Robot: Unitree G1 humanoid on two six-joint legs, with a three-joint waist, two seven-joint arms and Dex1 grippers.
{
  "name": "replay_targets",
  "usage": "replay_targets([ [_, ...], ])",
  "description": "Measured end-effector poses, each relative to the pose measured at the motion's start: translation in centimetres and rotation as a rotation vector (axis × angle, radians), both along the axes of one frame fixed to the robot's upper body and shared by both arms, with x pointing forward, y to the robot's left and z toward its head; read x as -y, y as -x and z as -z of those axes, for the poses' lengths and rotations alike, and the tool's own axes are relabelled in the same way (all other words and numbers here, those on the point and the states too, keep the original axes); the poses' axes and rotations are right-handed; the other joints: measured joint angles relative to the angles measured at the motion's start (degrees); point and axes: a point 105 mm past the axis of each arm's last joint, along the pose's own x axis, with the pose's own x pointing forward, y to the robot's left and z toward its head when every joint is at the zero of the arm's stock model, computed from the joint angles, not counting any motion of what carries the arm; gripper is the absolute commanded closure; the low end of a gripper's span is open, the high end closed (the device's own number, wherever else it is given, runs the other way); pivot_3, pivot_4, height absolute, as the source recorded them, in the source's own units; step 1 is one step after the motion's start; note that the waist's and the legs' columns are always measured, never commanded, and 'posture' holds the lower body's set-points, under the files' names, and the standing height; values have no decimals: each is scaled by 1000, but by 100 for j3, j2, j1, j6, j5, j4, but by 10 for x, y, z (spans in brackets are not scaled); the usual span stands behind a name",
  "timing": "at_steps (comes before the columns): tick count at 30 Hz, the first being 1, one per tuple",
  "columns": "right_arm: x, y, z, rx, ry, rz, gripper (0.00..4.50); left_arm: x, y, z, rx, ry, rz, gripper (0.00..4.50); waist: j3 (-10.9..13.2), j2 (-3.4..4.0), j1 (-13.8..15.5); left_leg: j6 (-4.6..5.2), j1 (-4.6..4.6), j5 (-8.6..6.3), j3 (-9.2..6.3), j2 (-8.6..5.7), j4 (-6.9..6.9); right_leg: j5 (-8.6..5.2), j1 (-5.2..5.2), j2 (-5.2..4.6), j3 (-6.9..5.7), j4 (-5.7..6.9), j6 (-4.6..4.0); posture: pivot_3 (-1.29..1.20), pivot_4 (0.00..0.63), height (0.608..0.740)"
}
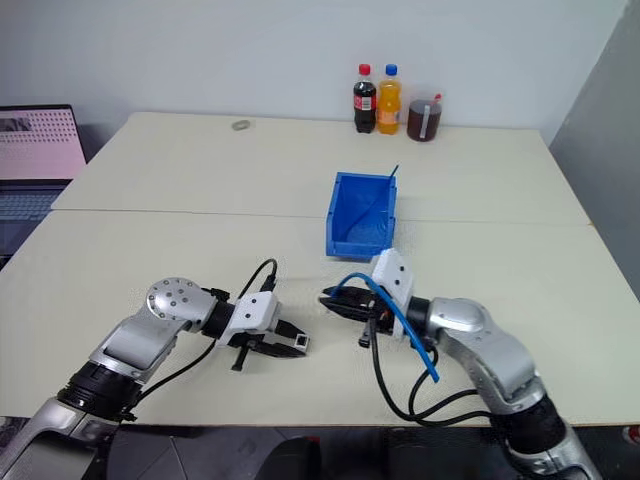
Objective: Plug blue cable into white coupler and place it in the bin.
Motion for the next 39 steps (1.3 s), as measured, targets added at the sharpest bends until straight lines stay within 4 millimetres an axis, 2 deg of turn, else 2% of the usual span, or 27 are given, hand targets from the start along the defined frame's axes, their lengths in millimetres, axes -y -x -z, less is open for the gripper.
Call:
replay_targets([
  [5,-18,5,9,-2,-13,-42,4375,-1,-1,1,-11,6,-13,3722,-3,0,-5,0,3,0,0,1,2,5,1,1,0,4,-4,0,150,740],
  [8,-27,9,21,4,4,-70,4375,0,-1,1,-25,13,-22,3722,-4,1,-3,1,4,1,-1,0,5,5,3,0,-2,5,-3,0,150,740],
  [13,-32,15,31,6,14,-88,4375,-1,-2,0,-43,12,-29,3722,-4,1,-4,1,4,1,-3,1,6,9,3,1,-4,7,-10,0,150,740],
  [19,-35,12,43,-5,25,-71,4375,-2,-1,0,-59,5,-21,3722,-4,1,-13,1,5,1,-2,2,7,15,2,3,-3,9,-21,0,150,740],
  [26,-37,5,46,1,6,-36,4375,-3,-1,0,-62,3,-12,3722,-5,2,-25,1,7,2,-1,3,6,16,2,4,-2,10,-22,0,150,740],
  [39,-35,5,52,49,29,-36,4375,-4,-4,4,-66,26,-28,3722,-13,6,-18,0,38,2,2,0,6,15,31,4,0,14,-22,0,150,740],
])
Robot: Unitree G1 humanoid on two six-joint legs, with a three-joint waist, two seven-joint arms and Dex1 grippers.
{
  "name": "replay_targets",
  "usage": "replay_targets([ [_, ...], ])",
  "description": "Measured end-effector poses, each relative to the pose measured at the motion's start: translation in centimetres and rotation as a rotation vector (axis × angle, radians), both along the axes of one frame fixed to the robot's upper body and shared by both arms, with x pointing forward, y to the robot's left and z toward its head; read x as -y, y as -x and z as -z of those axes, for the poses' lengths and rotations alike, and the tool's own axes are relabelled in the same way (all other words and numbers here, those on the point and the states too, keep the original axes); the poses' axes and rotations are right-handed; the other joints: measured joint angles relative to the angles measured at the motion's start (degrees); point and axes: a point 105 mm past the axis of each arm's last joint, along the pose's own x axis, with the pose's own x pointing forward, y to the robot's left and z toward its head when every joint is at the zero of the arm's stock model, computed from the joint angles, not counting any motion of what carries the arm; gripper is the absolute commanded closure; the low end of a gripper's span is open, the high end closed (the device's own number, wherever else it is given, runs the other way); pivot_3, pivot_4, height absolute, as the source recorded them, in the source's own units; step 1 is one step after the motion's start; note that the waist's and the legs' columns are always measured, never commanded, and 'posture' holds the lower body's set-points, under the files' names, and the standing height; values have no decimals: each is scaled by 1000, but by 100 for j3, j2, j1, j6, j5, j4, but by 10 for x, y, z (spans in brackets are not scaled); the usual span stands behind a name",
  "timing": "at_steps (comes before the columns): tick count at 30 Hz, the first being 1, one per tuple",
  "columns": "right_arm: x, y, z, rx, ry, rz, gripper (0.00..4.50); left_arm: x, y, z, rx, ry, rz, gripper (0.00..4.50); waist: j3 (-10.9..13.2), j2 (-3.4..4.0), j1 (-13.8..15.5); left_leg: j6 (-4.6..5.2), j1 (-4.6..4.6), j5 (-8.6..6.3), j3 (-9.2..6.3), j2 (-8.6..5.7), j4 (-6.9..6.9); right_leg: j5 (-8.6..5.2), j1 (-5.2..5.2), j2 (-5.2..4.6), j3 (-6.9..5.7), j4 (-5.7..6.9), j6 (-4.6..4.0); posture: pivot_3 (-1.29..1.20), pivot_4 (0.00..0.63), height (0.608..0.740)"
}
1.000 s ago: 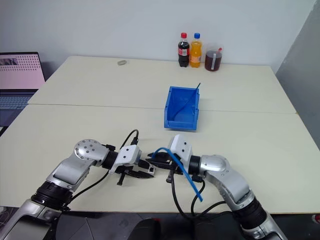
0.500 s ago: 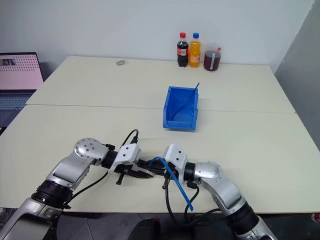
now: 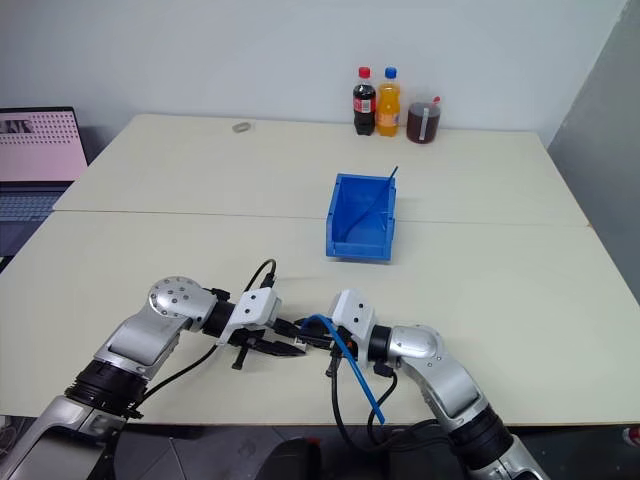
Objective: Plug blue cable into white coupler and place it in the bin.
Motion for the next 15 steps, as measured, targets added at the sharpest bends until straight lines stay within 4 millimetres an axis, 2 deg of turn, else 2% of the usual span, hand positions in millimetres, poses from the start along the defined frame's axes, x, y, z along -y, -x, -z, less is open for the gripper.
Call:
replay_targets([
  [4,0,-1,4,41,18,5,4375,0,-1,3,-9,9,-22,3722,-1,0,2,1,59,-1,3,0,-6,-17,59,-1,4,-8,26,0,150,740],
  [15,0,2,9,55,43,-25,4376,0,-1,5,-22,14,-44,3722,-44,18,2,1,64,0,5,0,-5,-16,60,-1,9,-4,28,0,150,740],
])
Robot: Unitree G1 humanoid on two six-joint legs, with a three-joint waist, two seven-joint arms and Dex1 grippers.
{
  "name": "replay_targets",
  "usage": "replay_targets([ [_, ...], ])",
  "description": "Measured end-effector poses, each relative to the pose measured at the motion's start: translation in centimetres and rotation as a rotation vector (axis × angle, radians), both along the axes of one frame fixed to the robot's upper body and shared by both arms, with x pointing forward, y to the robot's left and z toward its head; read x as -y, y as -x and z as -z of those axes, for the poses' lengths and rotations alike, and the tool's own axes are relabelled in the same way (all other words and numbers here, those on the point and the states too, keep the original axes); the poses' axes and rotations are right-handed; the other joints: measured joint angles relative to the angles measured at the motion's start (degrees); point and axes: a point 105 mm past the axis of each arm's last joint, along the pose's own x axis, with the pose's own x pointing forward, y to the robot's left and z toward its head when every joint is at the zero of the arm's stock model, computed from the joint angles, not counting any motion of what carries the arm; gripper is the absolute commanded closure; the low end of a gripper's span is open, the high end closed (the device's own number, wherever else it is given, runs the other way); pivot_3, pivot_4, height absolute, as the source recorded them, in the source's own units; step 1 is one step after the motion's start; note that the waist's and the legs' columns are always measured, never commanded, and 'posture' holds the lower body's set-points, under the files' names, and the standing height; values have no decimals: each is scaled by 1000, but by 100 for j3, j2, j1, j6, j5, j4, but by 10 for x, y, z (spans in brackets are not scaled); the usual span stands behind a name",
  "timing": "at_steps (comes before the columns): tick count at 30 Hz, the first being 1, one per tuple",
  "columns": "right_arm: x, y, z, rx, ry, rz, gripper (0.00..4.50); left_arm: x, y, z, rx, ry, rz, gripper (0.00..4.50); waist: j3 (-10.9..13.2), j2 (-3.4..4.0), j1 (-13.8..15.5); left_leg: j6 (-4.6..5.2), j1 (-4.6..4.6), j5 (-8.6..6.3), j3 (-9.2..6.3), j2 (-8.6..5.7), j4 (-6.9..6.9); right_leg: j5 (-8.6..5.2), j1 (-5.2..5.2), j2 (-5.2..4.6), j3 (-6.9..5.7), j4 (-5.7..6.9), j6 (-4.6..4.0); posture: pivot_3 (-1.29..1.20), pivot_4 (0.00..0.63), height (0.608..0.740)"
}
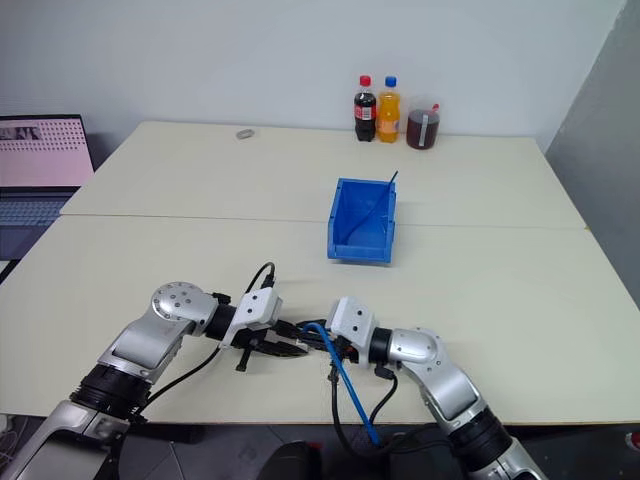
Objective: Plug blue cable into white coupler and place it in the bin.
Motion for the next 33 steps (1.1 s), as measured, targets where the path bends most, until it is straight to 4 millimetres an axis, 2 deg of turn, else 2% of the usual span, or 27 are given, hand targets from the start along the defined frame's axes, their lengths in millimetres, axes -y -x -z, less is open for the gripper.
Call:
replay_targets([
  [16,-3,-1,-3,-116,56,31,4381,1,1,3,4,-4,-20,3723,-59,35,-1,0,5,0,1,0,-1,-1,2,1,2,1,0,0,150,740],
  [21,-4,-1,-3,-199,55,60,4383,2,1,3,5,-5,-20,3723,-77,34,-1,0,4,0,1,0,-2,-1,2,0,2,-1,0,0,150,740],
  [33,-6,-3,1,-223,62,123,4383,4,1,7,-3,18,-53,3723,-118,38,-1,0,13,0,0,0,-2,-1,8,0,3,-1,1,0,150,740],
])
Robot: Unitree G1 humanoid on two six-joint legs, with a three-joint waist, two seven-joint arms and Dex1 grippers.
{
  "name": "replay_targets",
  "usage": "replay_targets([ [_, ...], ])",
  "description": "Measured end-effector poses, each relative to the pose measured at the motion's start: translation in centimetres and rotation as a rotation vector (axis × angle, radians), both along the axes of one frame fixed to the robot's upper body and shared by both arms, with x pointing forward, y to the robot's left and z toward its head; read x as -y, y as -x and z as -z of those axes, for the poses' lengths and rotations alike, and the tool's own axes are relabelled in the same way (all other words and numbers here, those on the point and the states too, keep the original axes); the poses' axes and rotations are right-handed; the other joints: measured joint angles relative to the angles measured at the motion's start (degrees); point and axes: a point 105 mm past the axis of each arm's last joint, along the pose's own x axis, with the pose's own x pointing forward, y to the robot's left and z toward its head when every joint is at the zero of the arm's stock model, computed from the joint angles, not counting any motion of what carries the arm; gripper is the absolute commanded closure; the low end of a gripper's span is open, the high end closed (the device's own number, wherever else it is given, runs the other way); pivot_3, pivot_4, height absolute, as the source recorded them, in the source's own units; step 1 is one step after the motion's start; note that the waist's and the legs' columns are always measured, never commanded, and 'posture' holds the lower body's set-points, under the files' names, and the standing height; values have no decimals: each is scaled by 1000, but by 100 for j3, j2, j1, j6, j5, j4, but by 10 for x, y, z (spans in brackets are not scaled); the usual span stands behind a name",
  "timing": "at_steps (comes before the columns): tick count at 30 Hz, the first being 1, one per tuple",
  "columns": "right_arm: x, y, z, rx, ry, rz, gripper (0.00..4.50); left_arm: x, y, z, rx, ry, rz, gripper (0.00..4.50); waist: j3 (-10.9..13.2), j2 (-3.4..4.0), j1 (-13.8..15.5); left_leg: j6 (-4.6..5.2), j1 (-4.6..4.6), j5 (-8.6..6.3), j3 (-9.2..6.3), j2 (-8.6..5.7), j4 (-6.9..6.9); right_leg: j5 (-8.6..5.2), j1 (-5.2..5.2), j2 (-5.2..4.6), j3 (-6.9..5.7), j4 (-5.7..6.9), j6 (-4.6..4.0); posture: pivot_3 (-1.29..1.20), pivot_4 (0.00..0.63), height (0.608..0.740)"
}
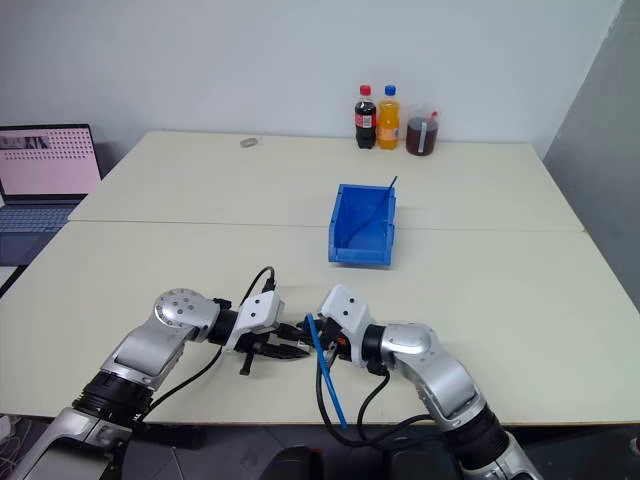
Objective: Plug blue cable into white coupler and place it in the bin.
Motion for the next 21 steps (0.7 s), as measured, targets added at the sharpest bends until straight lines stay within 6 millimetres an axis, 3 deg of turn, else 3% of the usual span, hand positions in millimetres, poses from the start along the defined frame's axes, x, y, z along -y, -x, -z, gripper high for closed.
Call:
replay_targets([
  [21,7,6,7,86,-9,-17,4384,-2,2,2,-41,32,-43,3723,-14,-1,3,2,7,0,11,-2,-10,-15,2,-4,9,-8,-23,0,150,740],
])
